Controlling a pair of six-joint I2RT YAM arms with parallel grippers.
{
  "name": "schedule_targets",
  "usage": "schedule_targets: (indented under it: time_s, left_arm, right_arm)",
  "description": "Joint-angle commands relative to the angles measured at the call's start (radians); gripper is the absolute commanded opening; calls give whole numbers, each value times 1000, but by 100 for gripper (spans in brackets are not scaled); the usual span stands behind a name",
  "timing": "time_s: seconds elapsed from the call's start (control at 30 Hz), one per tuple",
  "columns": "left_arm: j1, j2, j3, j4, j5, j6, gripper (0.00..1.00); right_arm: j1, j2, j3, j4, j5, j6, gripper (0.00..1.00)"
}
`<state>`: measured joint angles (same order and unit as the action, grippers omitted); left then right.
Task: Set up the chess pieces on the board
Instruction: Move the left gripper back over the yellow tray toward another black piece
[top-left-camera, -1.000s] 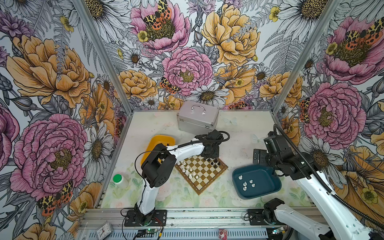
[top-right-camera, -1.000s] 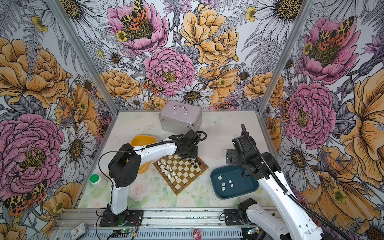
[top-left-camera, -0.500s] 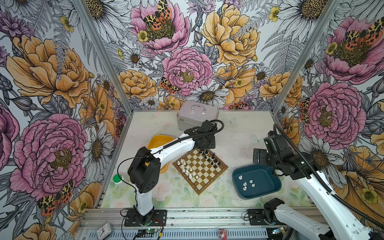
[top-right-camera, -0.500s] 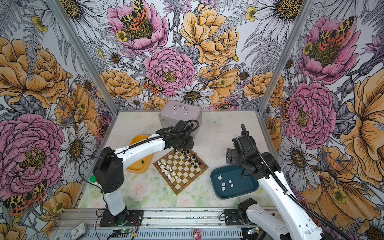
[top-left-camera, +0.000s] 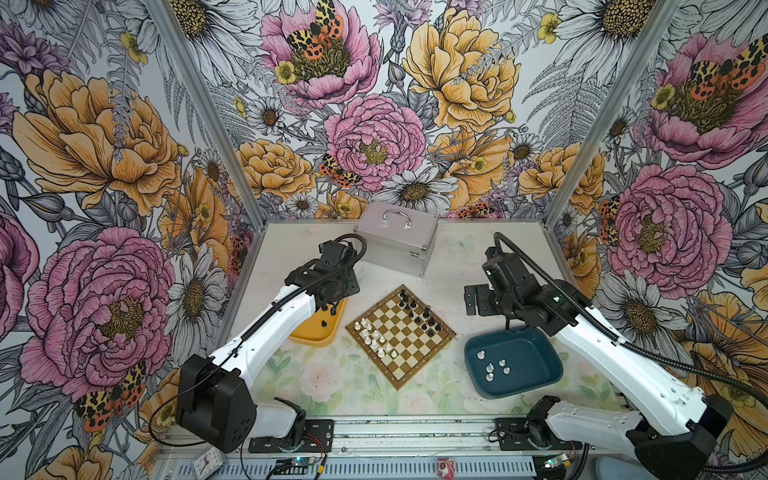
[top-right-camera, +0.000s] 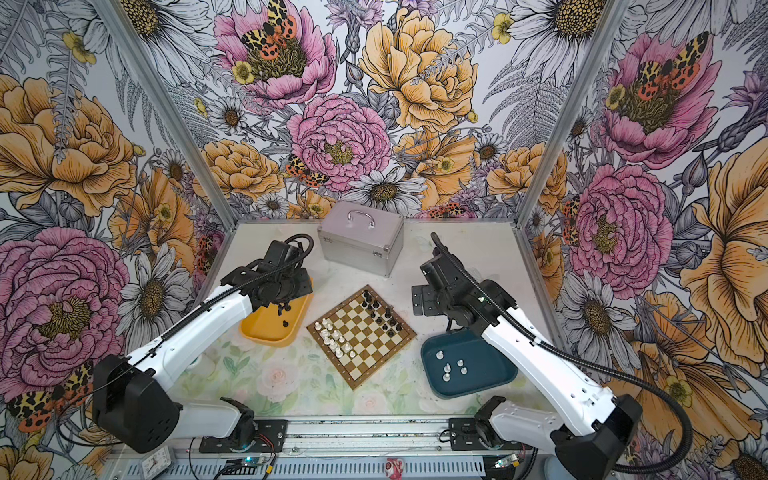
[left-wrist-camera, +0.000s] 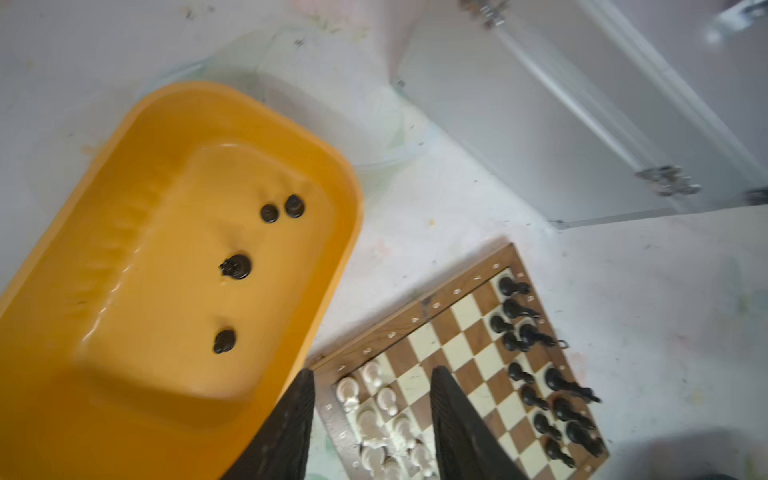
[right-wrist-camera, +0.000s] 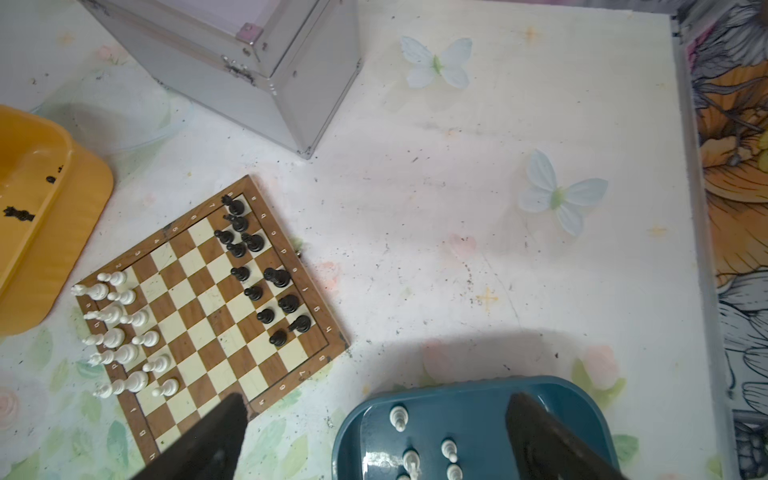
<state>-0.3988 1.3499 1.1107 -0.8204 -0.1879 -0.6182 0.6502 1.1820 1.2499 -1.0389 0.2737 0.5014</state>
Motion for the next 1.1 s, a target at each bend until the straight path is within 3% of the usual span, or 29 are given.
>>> schedule_targets:
  time_s: [0.0, 0.47, 1.07]
  left_arm:
    - [59, -33, -46, -35, 2, 39, 47]
    - [200, 111, -98, 59, 68, 129, 43]
    - [245, 292, -39, 129, 83, 199, 39]
  right_arm:
    - [40, 49, 49, 77, -9, 11, 99]
    - [77, 149, 107, 115, -5, 40, 99]
    - [77, 203, 151, 115, 16, 57, 100]
